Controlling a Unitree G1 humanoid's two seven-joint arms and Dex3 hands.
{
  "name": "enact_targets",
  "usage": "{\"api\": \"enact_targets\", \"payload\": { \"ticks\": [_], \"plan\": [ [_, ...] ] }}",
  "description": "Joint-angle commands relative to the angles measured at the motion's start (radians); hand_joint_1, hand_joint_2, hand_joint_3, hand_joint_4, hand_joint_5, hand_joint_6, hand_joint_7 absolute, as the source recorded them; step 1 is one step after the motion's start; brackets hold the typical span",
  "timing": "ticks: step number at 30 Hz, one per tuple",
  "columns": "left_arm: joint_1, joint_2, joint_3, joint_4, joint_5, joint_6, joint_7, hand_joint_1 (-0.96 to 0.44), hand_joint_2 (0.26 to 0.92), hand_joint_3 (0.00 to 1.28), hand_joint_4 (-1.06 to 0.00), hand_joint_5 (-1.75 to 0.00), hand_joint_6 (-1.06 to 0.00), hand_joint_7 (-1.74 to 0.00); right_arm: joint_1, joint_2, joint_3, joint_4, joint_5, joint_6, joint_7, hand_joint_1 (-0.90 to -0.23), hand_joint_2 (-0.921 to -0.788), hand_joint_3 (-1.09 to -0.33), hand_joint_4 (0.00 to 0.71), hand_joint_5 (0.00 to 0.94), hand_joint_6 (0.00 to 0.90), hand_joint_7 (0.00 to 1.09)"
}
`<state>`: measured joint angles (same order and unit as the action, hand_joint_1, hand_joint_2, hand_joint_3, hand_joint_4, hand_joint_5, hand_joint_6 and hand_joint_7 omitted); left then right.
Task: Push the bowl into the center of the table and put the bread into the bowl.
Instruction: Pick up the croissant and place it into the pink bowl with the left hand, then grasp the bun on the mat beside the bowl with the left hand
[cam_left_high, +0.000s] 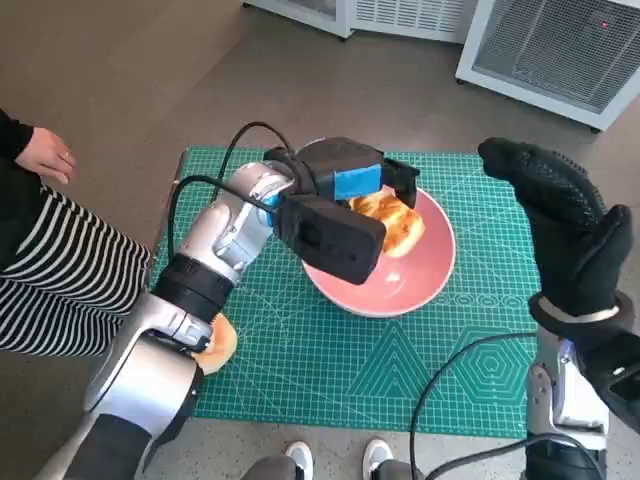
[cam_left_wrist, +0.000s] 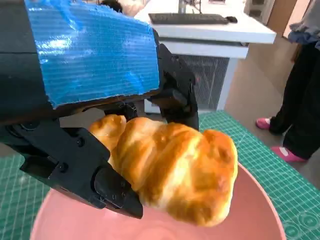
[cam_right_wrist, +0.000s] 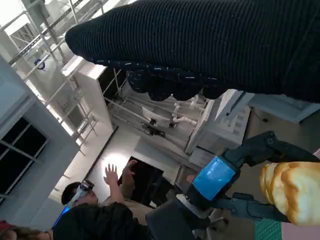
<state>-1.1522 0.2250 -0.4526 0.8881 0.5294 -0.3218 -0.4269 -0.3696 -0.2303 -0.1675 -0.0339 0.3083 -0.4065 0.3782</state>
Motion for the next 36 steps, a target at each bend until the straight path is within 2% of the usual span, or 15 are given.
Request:
{"api": "enact_targets", "payload": {
  "ticks": [1,6,12,15,20,24,28,33,36],
  "plan": [
    [-0.013,0.005,0.024,0.001,-0.042,0.024,-0.067,-0.28,0.859,0.03,-0.15,-0.09,-0.2,-0.21,0.026,-0.007,-0.005,-0.008,-0.014,0.019,-0.012,-0.691,-0.921,-0.665,0.156,0.005,0.073,0.44],
    [-0.006,0.028,0.04,-0.027,-0.07,0.028,-0.117,-0.45,0.844,0.01,-0.04,-0.01,-0.16,-0.11,0.025,-0.005,-0.003,-0.014,-0.015,0.025,-0.018,-0.692,-0.921,-0.665,0.156,0.004,0.072,0.44],
    [0.031,0.091,0.089,-0.115,-0.126,0.004,-0.17,-0.55,0.844,0.0,0.0,0.0,-0.16,-0.08,0.025,-0.001,0.002,-0.017,-0.017,0.028,-0.022,-0.69,-0.921,-0.665,0.154,0.003,0.07,0.44],
    [0.113,0.207,0.169,-0.298,-0.225,0.001,-0.268,-0.53,0.84,0.0,0.0,0.0,-0.17,-0.08,0.03,0.006,0.011,-0.035,-0.025,0.034,-0.032,-0.691,-0.921,-0.665,0.153,0.002,0.07,0.44],
    [0.229,0.33,0.261,-0.494,-0.323,0.004,-0.35,-0.48,0.827,0.0,0.0,0.0,-0.18,-0.07,0.038,0.007,0.017,-0.051,-0.024,0.035,-0.037,-0.69,-0.921,-0.667,0.152,0.001,0.069,0.44],
    [0.339,0.434,0.346,-0.626,-0.394,-0.013,-0.39,-0.39,0.818,0.0,0.0,0.0,-0.17,-0.05,0.039,0.006,0.018,-0.05,-0.016,0.03,-0.032,-0.686,-0.921,-0.666,0.152,0.001,0.069,0.45],
    [0.446,0.524,0.412,-0.738,-0.427,-0.003,-0.414,-0.39,0.821,0.0,0.0,0.0,-0.17,-0.05,0.038,0.004,0.018,-0.045,-0.013,0.024,-0.027,-0.685,-0.921,-0.665,0.152,0.001,0.069,0.45],
    [0.572,0.637,0.473,-0.85,-0.439,0.017,-0.446,-0.34,0.78,0.0,0.0,0.0,-0.18,-0.06,0.034,0.001,0.016,-0.034,-0.005,0.018,-0.019,-0.694,-0.921,-0.663,0.152,0.001,0.07,0.44],
    [0.645,0.702,0.512,-0.89,-0.485,0.047,-0.501,-0.3,0.758,0.0,0.0,0.0,-0.18,-0.06,0.026,0.0,0.015,-0.02,0.0,0.013,-0.013,-0.694,-0.921,-0.663,0.152,0.001,0.07,0.44]
  ]
}}
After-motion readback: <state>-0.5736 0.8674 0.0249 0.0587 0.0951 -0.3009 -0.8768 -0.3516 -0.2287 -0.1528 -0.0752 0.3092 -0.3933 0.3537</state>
